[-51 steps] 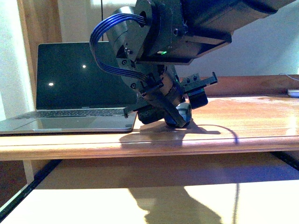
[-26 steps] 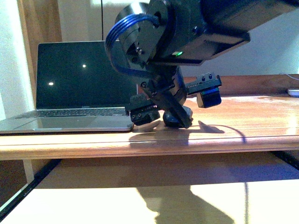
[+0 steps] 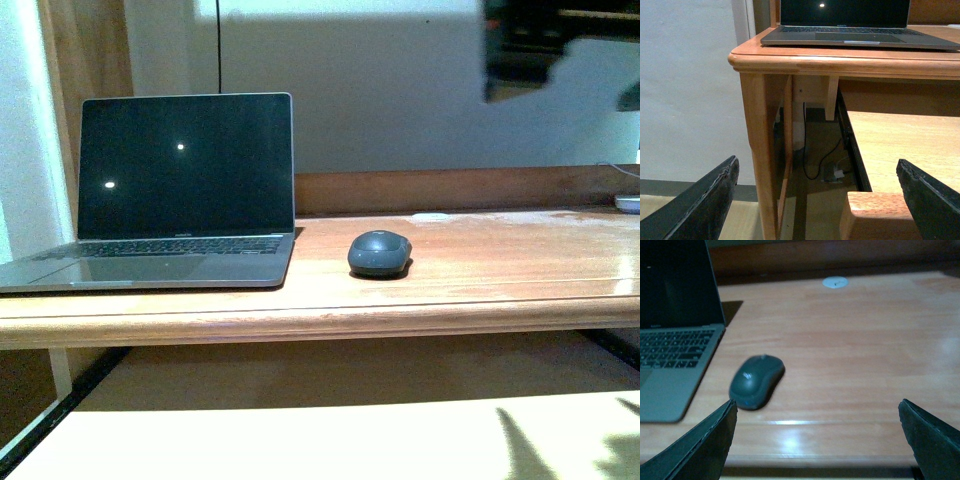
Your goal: Place mouse
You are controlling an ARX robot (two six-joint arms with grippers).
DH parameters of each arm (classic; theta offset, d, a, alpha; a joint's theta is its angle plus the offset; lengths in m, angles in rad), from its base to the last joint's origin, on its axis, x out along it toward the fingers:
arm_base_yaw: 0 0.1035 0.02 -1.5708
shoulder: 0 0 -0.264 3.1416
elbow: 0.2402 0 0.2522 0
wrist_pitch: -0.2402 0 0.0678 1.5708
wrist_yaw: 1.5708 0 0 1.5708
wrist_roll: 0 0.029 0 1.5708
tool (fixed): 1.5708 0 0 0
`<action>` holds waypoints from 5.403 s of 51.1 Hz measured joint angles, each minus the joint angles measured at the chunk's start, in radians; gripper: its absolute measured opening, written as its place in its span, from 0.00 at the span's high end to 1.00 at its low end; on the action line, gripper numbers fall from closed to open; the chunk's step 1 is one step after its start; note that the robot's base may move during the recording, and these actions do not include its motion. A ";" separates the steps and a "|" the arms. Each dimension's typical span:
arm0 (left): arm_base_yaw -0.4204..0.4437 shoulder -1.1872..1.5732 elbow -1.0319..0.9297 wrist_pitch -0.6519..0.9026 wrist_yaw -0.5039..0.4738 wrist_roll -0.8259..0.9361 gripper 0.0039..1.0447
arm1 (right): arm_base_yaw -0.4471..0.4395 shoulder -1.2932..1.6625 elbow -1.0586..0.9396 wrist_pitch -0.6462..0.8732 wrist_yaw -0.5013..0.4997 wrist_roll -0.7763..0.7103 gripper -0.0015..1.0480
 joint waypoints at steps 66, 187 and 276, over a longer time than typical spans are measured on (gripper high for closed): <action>0.000 0.000 0.000 0.000 0.000 0.000 0.07 | -0.997 -0.304 -0.717 -0.489 -1.263 -1.209 0.07; 0.000 0.000 0.000 0.000 0.000 0.000 0.07 | -0.018 0.468 -0.345 0.595 -0.510 -0.167 0.07; 0.000 0.000 0.000 0.000 0.000 0.000 0.07 | -0.553 -0.967 -1.124 0.362 -0.355 -0.147 0.97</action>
